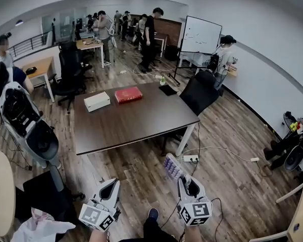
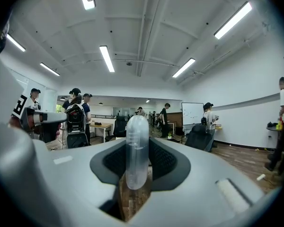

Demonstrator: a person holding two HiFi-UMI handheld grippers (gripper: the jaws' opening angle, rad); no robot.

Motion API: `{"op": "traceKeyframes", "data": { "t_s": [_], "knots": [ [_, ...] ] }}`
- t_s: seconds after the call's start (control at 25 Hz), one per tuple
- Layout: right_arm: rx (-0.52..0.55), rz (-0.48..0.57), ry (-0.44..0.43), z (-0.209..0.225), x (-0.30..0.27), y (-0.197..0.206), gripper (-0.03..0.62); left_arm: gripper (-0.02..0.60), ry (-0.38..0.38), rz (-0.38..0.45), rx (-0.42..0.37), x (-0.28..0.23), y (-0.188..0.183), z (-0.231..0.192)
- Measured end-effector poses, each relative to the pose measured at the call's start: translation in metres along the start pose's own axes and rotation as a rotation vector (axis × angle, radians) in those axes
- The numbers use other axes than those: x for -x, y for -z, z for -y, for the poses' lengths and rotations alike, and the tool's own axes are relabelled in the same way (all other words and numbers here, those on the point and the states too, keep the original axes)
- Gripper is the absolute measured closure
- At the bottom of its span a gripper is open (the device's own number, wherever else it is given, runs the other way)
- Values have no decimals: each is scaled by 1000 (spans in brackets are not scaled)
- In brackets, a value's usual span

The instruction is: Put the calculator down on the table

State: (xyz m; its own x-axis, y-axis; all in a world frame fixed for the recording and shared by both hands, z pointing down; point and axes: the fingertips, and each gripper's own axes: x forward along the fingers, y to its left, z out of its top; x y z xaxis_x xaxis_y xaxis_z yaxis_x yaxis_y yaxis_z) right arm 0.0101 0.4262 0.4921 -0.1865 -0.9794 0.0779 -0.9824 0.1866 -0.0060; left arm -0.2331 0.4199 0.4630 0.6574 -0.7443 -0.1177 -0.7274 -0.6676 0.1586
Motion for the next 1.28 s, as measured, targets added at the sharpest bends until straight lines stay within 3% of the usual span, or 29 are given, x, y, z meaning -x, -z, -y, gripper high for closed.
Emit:
{"op": "traceKeyframes", "data": {
  "t_s": [0.76, 1.28],
  "knots": [
    [-21, 3, -100, 113, -196, -26, 477, 586, -90, 3, -21, -195, -3, -65],
    [-60, -51, -110, 176, -265, -1, 477, 586, -144, -2, -30, -272, 17, -85]
  ]
}}
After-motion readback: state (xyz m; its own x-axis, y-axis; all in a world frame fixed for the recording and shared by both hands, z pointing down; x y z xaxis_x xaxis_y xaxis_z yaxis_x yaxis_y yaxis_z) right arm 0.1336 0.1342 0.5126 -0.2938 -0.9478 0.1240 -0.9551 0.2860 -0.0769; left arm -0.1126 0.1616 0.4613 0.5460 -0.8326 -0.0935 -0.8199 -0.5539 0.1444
